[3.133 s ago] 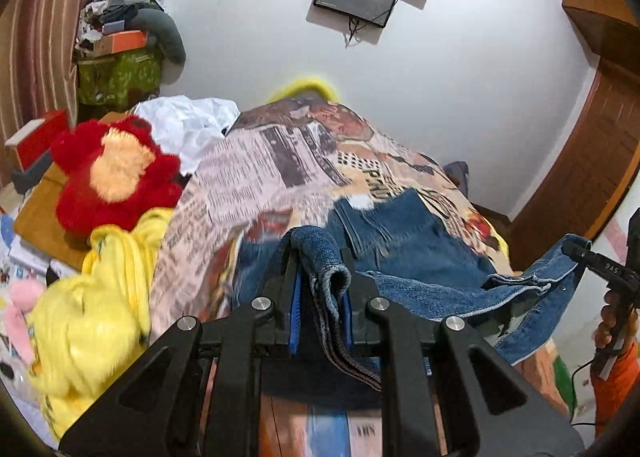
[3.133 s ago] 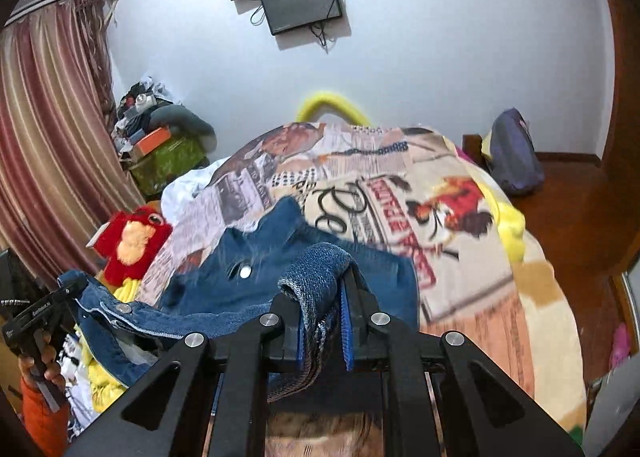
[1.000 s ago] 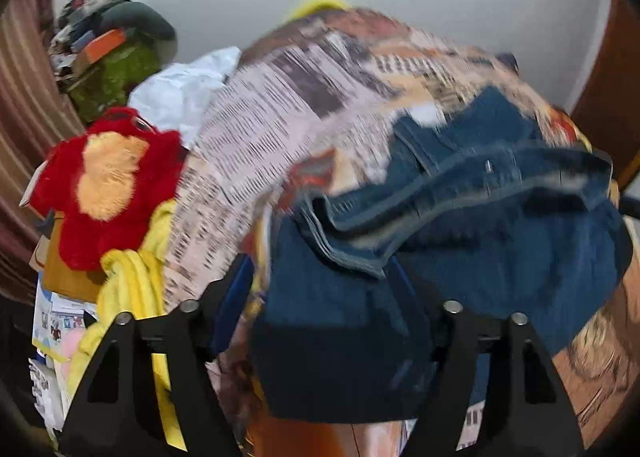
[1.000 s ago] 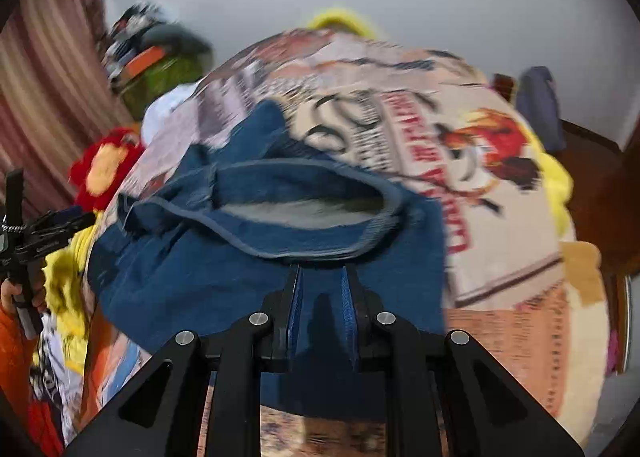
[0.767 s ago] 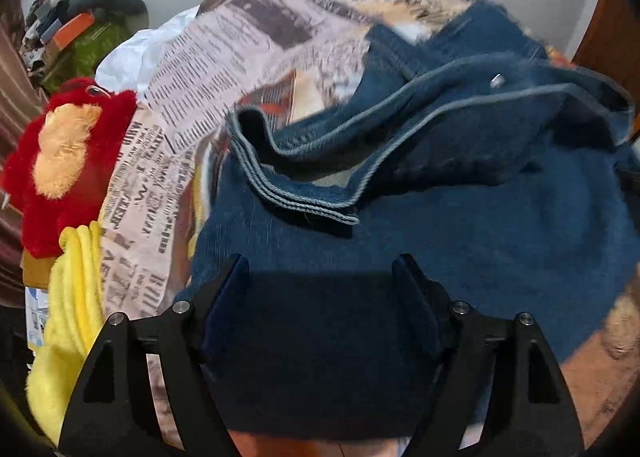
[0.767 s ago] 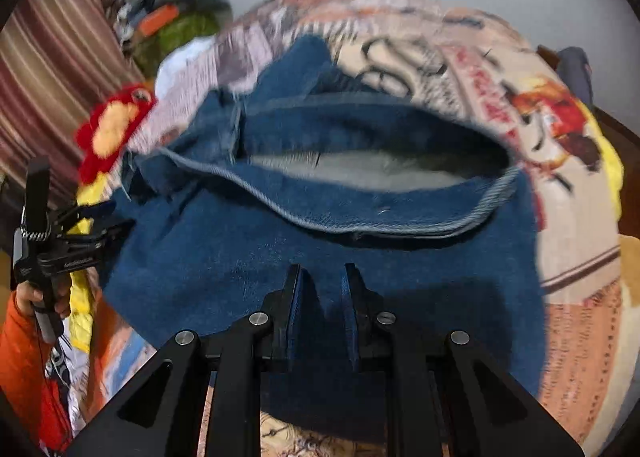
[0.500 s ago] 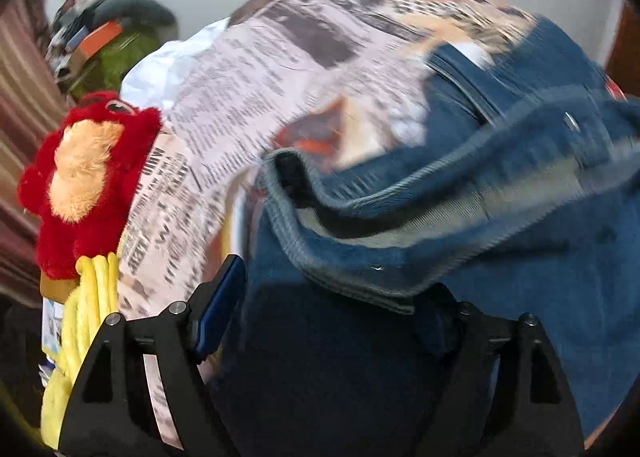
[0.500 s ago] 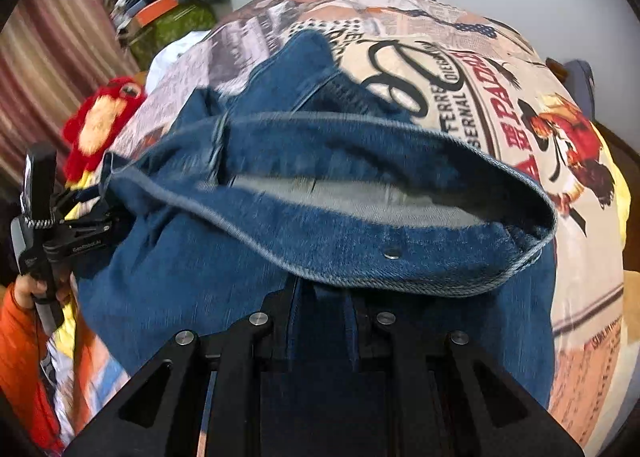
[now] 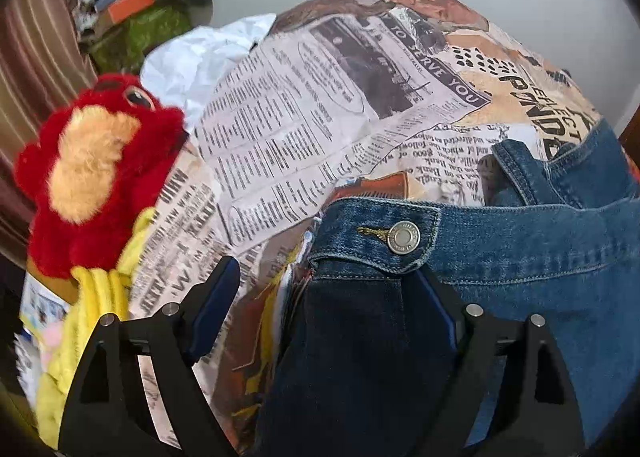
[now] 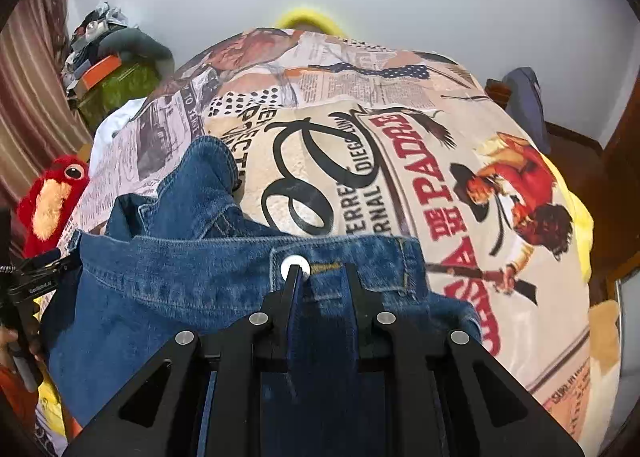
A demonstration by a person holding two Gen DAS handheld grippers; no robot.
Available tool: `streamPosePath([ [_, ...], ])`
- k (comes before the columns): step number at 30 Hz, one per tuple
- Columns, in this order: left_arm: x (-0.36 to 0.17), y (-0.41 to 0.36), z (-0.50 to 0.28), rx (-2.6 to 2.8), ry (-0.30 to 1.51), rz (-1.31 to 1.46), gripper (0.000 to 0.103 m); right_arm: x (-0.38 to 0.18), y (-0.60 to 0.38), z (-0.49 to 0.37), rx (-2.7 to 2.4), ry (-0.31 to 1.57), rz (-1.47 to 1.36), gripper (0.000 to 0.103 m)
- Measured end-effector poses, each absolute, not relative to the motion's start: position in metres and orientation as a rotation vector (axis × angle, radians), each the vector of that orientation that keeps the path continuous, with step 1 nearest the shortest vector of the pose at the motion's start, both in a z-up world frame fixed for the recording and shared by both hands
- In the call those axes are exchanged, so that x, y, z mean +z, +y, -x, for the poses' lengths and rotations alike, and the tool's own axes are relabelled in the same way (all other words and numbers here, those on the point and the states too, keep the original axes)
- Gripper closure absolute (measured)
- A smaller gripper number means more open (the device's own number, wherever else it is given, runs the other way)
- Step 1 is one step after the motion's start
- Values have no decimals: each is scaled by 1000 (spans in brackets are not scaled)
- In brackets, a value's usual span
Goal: Fold large clothes
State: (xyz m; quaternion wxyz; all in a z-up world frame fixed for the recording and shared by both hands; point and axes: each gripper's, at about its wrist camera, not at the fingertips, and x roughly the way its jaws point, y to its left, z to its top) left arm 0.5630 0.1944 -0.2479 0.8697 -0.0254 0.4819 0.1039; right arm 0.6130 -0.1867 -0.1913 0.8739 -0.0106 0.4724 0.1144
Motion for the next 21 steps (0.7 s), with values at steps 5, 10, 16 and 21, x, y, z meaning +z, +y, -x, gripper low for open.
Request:
streamPosePath([
  [5,-224,184,-549,218,964,-25,18,-172,-180,-585,247,953,99,88],
  [10,-194,159,-519,124,899,-41,18,-144,-161,-546,345,884,127,88],
  [16,-166,127,-485,20,830,-44,18,-126,-122,-509,486,874,108,89],
  [21,-165,113,-468,-29,822,-45,18,-140,-80,-494,584,940,120,89],
])
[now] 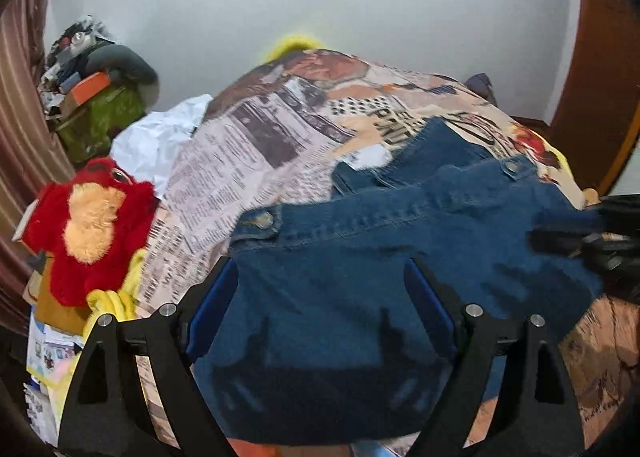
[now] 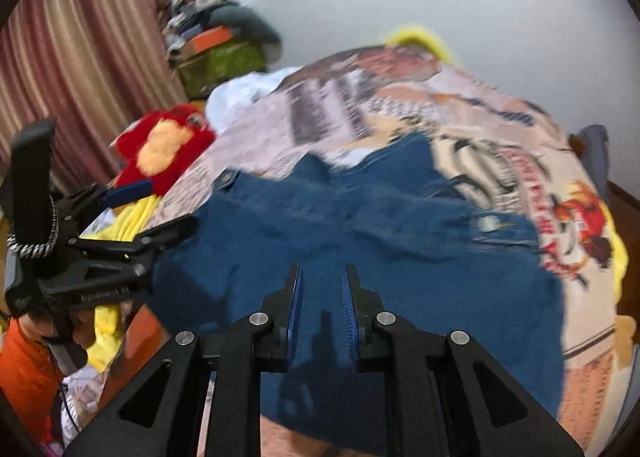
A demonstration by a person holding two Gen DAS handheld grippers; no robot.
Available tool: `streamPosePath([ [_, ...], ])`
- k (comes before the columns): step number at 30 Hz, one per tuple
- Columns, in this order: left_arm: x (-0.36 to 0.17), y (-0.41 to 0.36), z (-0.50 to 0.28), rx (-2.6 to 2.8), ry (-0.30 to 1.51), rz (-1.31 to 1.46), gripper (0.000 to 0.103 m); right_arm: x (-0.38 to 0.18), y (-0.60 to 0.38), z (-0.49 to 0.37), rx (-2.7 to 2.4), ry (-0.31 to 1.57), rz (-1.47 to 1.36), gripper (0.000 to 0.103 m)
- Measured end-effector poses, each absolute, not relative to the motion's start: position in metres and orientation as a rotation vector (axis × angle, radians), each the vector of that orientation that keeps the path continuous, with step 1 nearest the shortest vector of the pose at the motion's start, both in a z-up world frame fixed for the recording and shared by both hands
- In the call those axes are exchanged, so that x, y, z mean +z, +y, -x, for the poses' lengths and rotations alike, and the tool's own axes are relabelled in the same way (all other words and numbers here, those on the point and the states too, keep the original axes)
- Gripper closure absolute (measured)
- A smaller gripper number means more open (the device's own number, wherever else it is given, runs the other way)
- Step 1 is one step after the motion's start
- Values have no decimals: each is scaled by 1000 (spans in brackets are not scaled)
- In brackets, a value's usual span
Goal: Fold large clothes
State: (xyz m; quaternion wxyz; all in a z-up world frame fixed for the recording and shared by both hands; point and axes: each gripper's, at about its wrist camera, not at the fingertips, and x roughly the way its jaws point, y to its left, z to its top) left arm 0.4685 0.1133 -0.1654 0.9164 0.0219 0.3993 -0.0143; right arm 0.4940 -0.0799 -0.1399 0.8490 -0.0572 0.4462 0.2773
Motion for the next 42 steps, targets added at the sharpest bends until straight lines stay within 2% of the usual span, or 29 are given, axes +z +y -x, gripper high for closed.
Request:
streamPosePath([
  [7,-215,109,-474,-50,951,4,18,-211,-44,-498,577,1138,238,89],
  [12,-259,108,-475,7,1029,-61,17,-216,-42,-483,612,1047,389,89],
  [15,-264,117,-466,26,1006,-42,16,-219,-46,-473,544,987,498,88],
  [16,-264,120,-463,38,1005,-48,16,-219,-49,-473,544,979,502,85],
  [18,-264,125,-456,69,1000,-74,15,-219,-59,-471,521,953,504,57],
  [19,-264,128,-452,87,997,-90,15,-218,-65,-473,466,937,515,25],
  [20,-264,131,-450,96,996,-98,15,-218,-72,-475,423,927,517,11],
  [23,-263,141,-440,114,996,-101,15,-221,-103,-487,431,1012,403,11],
  [26,-260,153,-431,147,991,-90,7,-222,-132,-491,426,1036,352,11],
  [42,-254,200,-392,267,987,115,7,-205,-252,-486,197,1048,178,11],
])
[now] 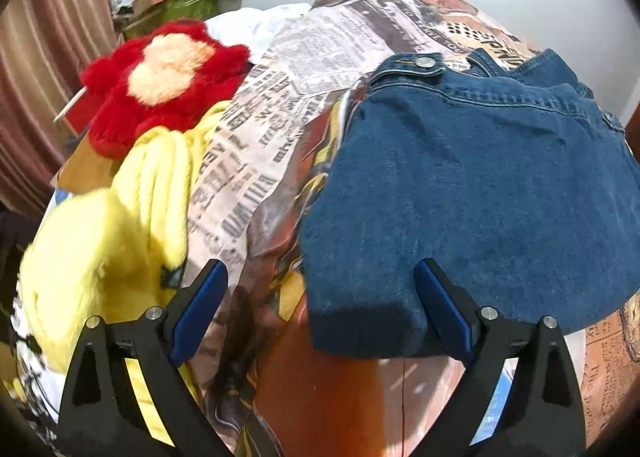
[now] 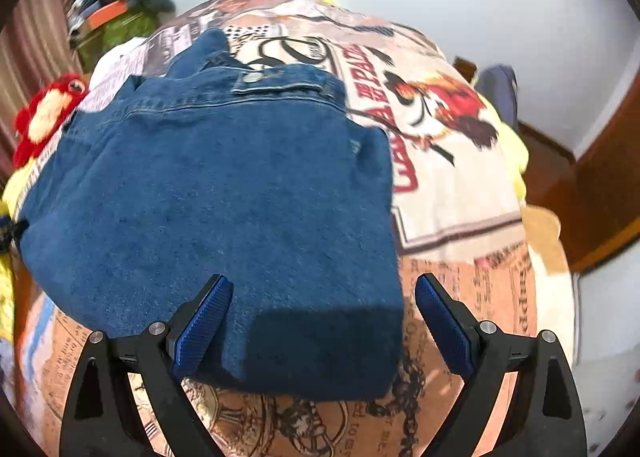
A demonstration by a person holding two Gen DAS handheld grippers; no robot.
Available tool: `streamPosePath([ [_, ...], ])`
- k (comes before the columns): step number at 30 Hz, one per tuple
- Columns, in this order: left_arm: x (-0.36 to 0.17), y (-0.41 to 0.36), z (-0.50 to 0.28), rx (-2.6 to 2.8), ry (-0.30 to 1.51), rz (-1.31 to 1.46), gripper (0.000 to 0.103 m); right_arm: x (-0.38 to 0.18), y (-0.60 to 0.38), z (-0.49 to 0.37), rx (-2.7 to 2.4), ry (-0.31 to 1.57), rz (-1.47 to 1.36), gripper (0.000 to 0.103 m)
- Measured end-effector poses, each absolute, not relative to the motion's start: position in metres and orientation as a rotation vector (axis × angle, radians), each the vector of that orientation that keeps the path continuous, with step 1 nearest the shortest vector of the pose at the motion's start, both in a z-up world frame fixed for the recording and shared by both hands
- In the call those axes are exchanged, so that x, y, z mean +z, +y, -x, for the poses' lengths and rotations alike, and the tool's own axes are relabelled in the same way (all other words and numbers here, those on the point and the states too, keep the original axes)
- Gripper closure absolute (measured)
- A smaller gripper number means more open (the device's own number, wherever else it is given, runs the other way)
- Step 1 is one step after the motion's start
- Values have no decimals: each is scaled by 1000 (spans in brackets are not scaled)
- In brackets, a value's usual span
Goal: Fold large clothes
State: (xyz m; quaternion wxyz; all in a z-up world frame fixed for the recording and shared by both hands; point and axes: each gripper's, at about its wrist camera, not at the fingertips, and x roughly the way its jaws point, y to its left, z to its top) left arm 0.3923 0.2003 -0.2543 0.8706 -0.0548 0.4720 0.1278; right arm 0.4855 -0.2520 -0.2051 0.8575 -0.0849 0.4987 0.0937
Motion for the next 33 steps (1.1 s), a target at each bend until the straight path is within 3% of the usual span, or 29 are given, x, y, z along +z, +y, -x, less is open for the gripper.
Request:
streamPosePath([
  [17,-220,181,-354,224,890,267,8,-145,-184,-459,349,879,241,10],
  [33,-298,176,-399,-25,999,808,7,-220,-139,-470,438,1010,341,10],
])
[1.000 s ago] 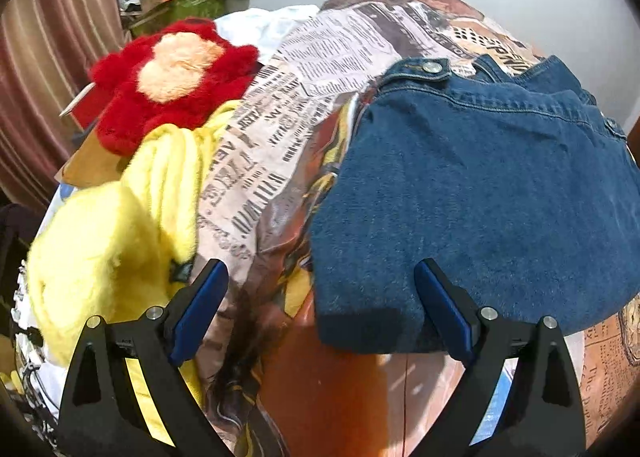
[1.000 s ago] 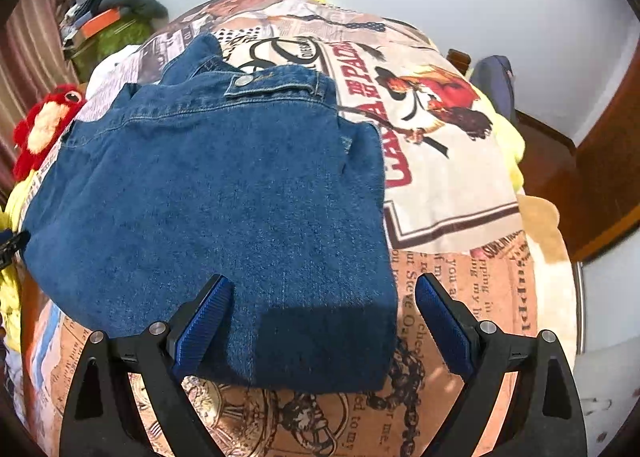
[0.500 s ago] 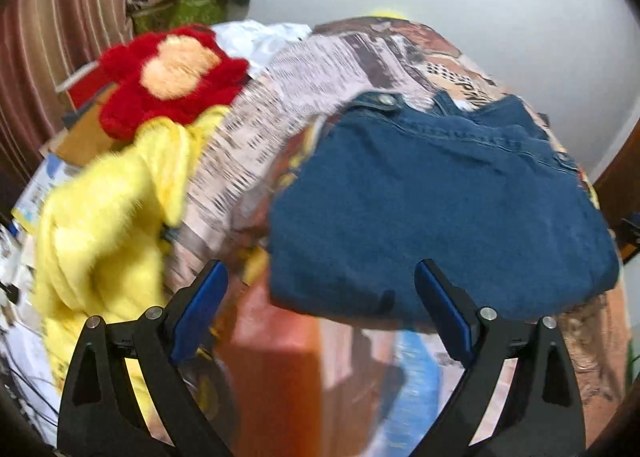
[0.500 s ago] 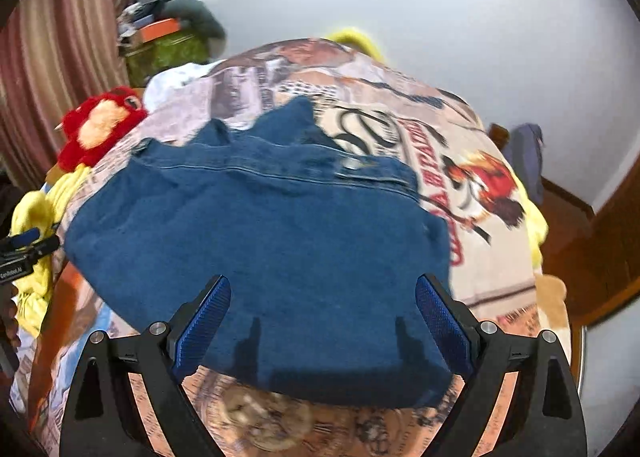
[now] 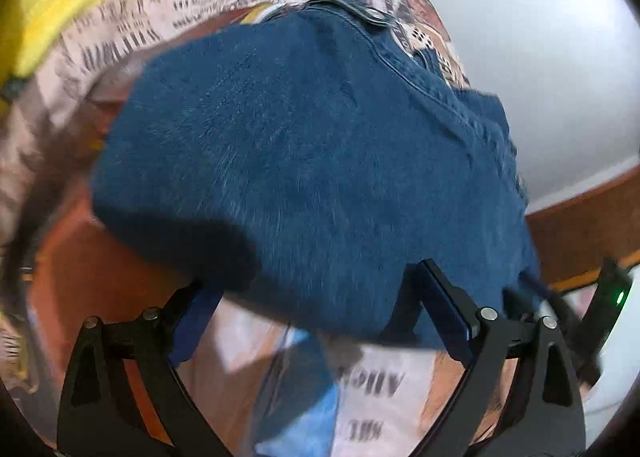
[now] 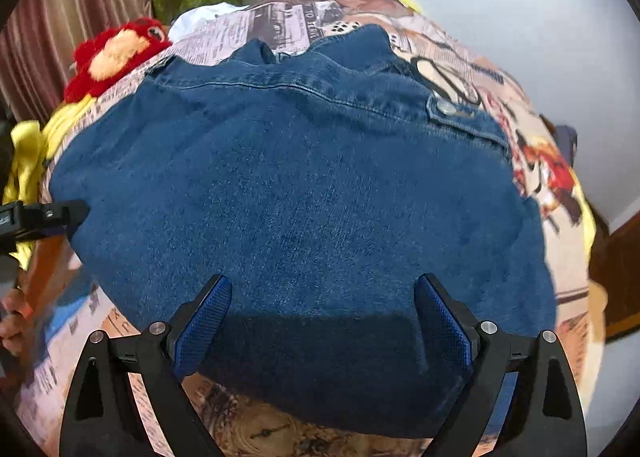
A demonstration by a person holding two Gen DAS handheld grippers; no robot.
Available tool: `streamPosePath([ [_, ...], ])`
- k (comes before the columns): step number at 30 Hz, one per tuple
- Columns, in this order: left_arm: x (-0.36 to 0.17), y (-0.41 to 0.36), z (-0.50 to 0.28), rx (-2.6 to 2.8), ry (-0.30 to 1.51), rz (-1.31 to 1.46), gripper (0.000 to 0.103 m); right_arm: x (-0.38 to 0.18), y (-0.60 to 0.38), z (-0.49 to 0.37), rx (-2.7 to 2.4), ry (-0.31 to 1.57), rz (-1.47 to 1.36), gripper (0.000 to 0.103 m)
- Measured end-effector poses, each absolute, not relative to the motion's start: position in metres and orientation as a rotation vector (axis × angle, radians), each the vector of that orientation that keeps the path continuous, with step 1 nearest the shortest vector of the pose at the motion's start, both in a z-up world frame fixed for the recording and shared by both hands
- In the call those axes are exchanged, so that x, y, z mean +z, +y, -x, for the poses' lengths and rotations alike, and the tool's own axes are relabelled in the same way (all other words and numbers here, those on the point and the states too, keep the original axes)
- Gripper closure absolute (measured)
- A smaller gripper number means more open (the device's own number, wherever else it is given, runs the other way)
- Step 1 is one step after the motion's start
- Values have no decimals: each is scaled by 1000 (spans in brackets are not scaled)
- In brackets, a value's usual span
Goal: Fold large clothes
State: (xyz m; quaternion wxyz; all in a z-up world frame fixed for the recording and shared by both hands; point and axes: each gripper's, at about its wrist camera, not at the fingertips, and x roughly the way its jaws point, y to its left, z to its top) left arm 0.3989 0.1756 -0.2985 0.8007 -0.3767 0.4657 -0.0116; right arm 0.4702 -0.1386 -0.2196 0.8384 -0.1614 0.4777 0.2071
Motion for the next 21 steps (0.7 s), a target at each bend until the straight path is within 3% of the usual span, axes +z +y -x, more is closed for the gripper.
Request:
streamPosePath([
  [6,-307,185,-416,-15,929,930,9,-219,-141,-472,454,1021,318,9],
  [8,-306,186,-420,49,924,914,33,-218,-139,-471,453,1023,324,9],
  [11,-301,190,-422,118,914,898,52,-214,-138,-469,466,1040,318,9],
  [13,-291,194,-419,119,885,900,58,-209,-137,-468,478,1052,305,9],
  [21,-201,172,-410,73,737,660,63,-180,-114,-459,533,970,314,9],
])
